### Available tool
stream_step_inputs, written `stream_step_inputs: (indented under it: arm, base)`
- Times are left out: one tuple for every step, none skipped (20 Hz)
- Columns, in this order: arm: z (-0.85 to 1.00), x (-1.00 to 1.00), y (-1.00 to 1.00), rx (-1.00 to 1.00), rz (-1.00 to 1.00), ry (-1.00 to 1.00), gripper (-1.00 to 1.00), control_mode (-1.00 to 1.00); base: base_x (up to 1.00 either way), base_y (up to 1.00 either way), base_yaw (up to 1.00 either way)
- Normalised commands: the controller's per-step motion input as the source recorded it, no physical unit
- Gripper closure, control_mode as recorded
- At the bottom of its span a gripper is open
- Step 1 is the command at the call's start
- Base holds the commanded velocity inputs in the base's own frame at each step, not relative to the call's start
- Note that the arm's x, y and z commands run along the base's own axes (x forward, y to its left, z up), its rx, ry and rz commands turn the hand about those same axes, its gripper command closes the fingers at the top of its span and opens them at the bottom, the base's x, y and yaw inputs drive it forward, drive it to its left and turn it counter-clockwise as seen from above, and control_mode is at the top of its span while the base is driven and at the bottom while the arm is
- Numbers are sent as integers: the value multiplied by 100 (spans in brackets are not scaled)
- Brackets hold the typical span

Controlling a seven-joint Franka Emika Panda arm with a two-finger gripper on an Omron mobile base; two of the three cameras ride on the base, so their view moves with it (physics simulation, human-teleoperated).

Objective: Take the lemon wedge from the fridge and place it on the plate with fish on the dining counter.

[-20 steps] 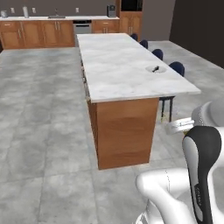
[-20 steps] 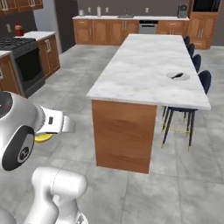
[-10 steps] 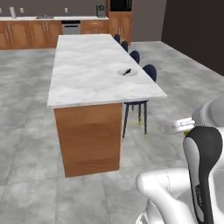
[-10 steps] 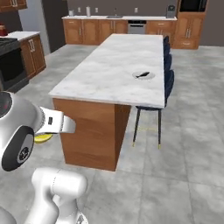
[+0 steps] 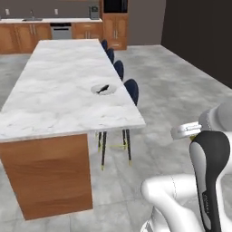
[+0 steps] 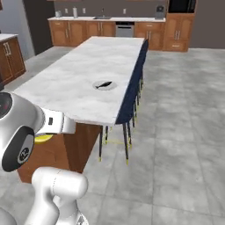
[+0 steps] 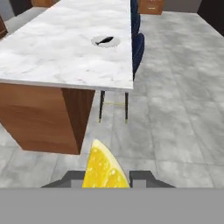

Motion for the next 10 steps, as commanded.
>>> stream_step_inputs:
  arm:
    - [0, 0, 0, 0, 0, 0, 100, 100]
    - [0, 0, 0, 0, 0, 0, 100, 100]
    - [0, 0, 0, 0, 0, 0, 100, 100]
    - [0, 0, 0, 0, 0, 0, 100, 100]
    - [0, 0, 0, 0, 0, 0, 100, 100]
    - [0, 0, 0, 0, 0, 0, 100, 100]
    - [0, 0, 0, 0, 0, 0, 100, 100]
    - [0, 0, 0, 0, 0, 0, 100, 100]
    - [0, 0, 0, 0, 0, 0, 100, 100]
    - [0, 0, 0, 0, 0, 0, 100, 100]
  base:
    - [100, -100, 0]
    - [100, -100, 0]
    - [100, -100, 0]
    - [100, -100, 0]
    - [100, -100, 0]
    - [100, -100, 2]
    - [100, -100, 8]
    - [100, -100, 14]
    - [100, -100, 19]
    - [100, -100, 27]
